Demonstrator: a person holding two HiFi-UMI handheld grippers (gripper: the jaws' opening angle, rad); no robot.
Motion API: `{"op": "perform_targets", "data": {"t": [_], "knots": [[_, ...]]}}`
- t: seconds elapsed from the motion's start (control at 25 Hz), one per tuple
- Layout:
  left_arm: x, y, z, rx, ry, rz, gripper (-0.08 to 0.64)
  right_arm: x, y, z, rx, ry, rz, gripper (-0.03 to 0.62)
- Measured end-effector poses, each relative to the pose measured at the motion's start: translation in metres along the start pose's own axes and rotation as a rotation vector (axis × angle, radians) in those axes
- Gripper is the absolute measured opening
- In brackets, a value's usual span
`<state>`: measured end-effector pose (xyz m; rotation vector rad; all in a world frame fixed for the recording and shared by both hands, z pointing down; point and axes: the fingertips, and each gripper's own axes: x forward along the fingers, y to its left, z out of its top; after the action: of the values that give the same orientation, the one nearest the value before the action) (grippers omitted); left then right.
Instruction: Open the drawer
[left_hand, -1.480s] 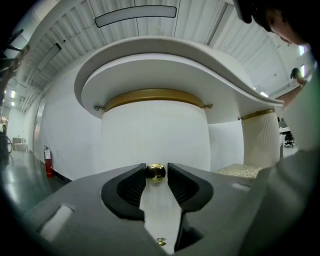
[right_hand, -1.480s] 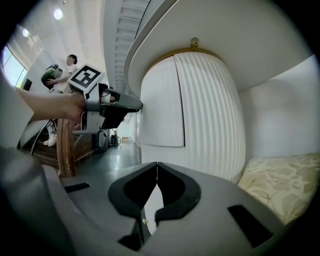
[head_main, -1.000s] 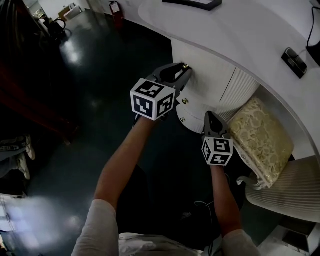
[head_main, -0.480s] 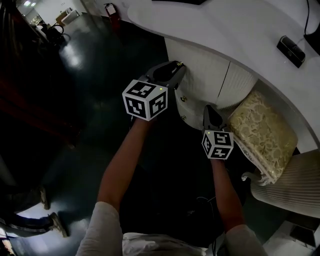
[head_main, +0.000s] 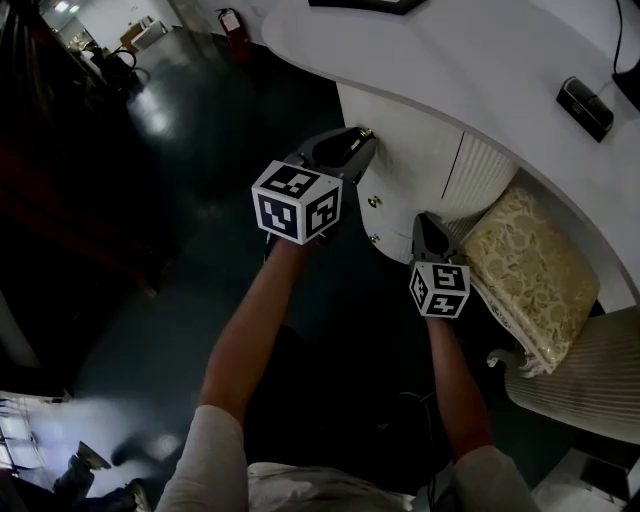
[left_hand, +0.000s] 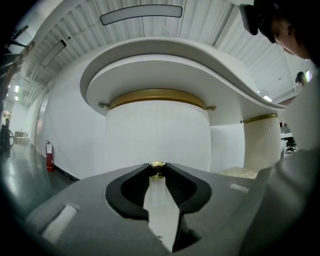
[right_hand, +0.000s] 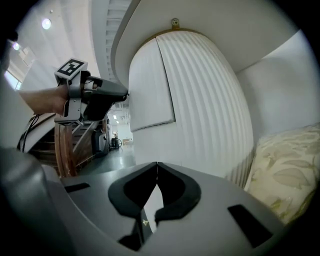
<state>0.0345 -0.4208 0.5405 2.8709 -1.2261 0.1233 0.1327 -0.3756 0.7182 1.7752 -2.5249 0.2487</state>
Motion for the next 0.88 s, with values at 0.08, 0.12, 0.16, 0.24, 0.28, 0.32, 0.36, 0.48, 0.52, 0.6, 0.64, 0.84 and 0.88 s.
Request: {"op": "perform_targets", "data": {"t": [0.08,0.12,0.16,0.24,0.28,0.32,0.36,0.48,0.52,0.6,0.64,0.84,0.88], "knots": [[-0.002,-0.001,0.000,0.003,0.007,-0.001,0.104,0.001,0.005,0.001,-0.008,-0.011,0.009,0.015],[-0.003,0.000,0.000,0.007,0.005,0.002,0.104,0.002,0.008,0.002,-0.014,-0.016,0.014,0.015],[-0.003,0.000,0.001,0.008,0.002,0.005,0.104,0.003,0.010,0.002,-0.019,-0.018,0.019,0.015],[-0.003,0.001,0.002,0.006,-0.005,0.007,0.104,0.006,0.010,0.002,-0.018,-0.020,0.023,0.015],[-0.003,0.001,0.002,0.010,-0.008,0.009,0.104,0.006,0.009,0.002,-0.011,-0.022,0.022,0.015],[-0.003,0.001,0.002,0.021,-0.010,0.012,0.104,0.007,0.009,0.003,-0.003,-0.025,0.022,0.015],[-0.003,0.001,0.002,0.034,-0.010,0.014,0.104,0.009,0.008,0.004,0.004,-0.028,0.021,0.015],[-0.001,0.000,0.001,0.049,0.003,0.005,0.104,0.011,0.012,0.009,0.019,-0.042,0.022,0.015],[-0.002,-0.001,0.000,0.047,0.010,0.000,0.104,0.012,0.016,0.010,0.018,-0.046,0.025,0.015],[-0.004,-0.002,0.000,0.040,0.017,-0.008,0.104,0.013,0.025,0.010,0.003,-0.045,0.035,0.015],[-0.004,-0.002,0.000,0.034,0.014,-0.011,0.106,0.013,0.029,0.011,-0.008,-0.044,0.041,0.015],[-0.005,-0.001,0.000,0.016,0.017,-0.036,0.106,0.008,0.029,0.015,-0.039,-0.055,0.036,0.015],[-0.005,-0.002,0.000,0.016,0.024,-0.043,0.106,0.006,0.027,0.015,-0.043,-0.053,0.032,0.015]]}}
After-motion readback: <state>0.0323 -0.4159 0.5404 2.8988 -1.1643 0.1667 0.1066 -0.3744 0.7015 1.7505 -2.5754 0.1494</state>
